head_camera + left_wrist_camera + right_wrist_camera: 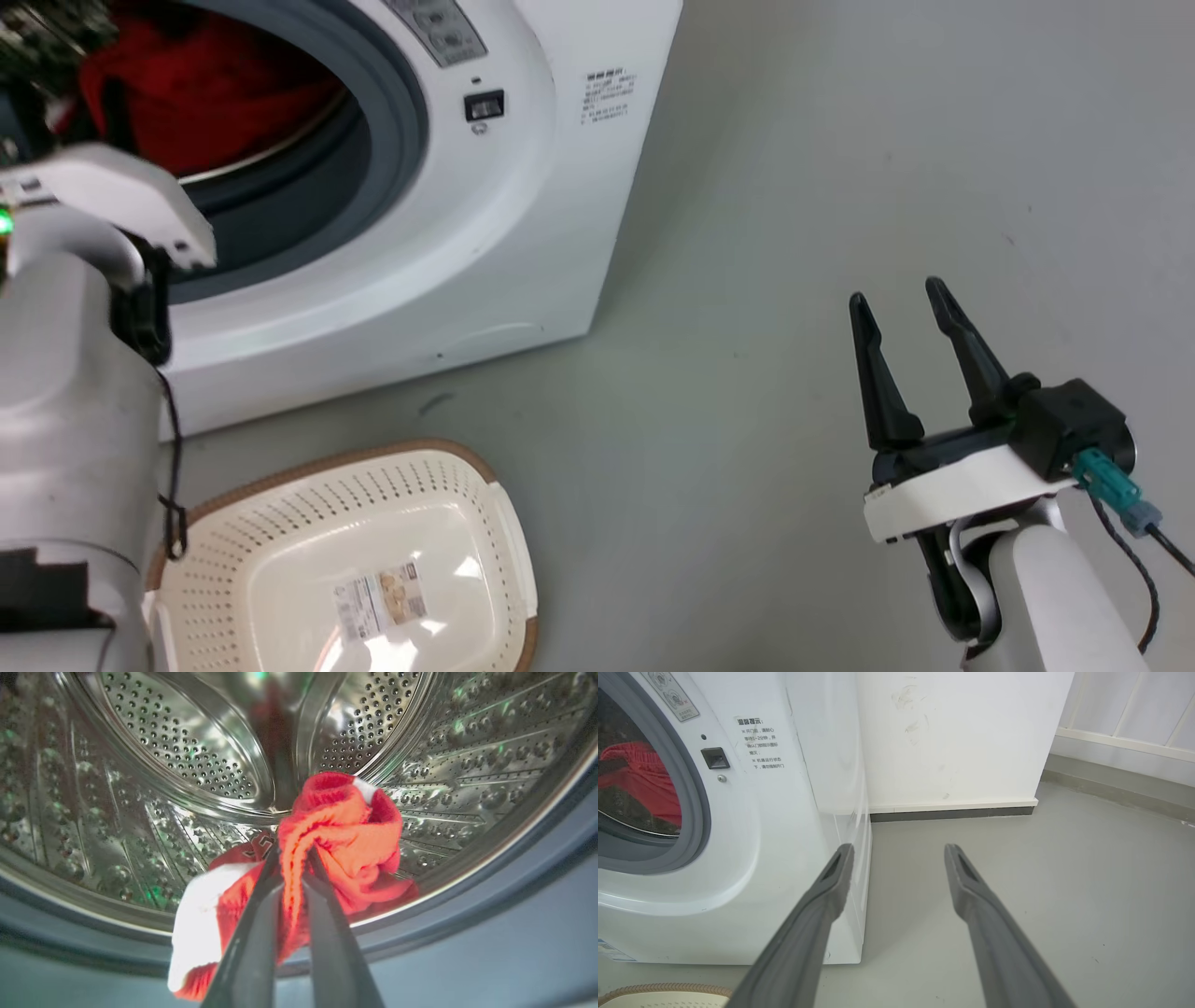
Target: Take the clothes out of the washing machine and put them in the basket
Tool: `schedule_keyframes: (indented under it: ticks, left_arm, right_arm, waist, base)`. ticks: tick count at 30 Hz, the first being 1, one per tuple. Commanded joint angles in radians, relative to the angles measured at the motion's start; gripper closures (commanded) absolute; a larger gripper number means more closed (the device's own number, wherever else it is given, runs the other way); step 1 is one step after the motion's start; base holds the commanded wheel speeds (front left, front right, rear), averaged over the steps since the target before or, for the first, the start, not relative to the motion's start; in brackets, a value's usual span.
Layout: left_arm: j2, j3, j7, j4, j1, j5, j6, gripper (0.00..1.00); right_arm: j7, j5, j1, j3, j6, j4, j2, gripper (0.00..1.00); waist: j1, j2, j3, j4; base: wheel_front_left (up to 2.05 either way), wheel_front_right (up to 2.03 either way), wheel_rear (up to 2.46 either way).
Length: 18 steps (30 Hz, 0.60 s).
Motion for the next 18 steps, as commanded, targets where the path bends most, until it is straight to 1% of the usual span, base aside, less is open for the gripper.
schedule_keyframes:
  ticks: [1, 4, 6, 13, 18]
  left_arm:
    - [-0.009, 0.013, -0.015, 0.0, 0.028, -0.017, 0.003, 1.0]
    - [-0.025, 0.036, -0.029, -0.015, 0.082, -0.031, 0.007, 1.0]
    - [-0.031, 0.047, -0.032, -0.053, 0.122, -0.029, 0.008, 1.0]
    - [-0.066, 0.111, -0.032, -0.266, 0.319, -0.007, 0.018, 1.0]
    - [-0.113, 0.149, -0.032, -0.449, 0.464, 0.025, 0.012, 1.0]
  right_arm:
    - [-0.002, -0.007, 0.015, -0.005, -0.001, 0.008, 0.001, 0.0]
    - [-0.002, -0.014, 0.037, -0.013, -0.001, 0.019, 0.001, 0.0]
    - [-0.002, -0.019, 0.049, -0.019, -0.001, 0.026, 0.001, 0.0]
    - [0.008, -0.033, 0.093, -0.04, -0.001, 0.027, 0.001, 0.0]
    - [0.026, -0.041, 0.134, -0.059, -0.001, 0.017, 0.001, 0.0]
  waist:
    - [0.0001, 0.0, -0.054, 0.023]
    - [0.0001, 0.0, -0.099, 0.038]
    - [0.0001, 0.0, -0.127, 0.048]
    - [0.0001, 0.0, -0.209, 0.083]
    - [0.0001, 0.0, -0.266, 0.117]
  base:
    - [0.0, 0.0, 0.0]
    - [0.0, 0.0, 0.0]
    - [0.0, 0.0, 0.0]
    - [0.0, 0.0, 0.0]
    - [0.0, 0.0, 0.0]
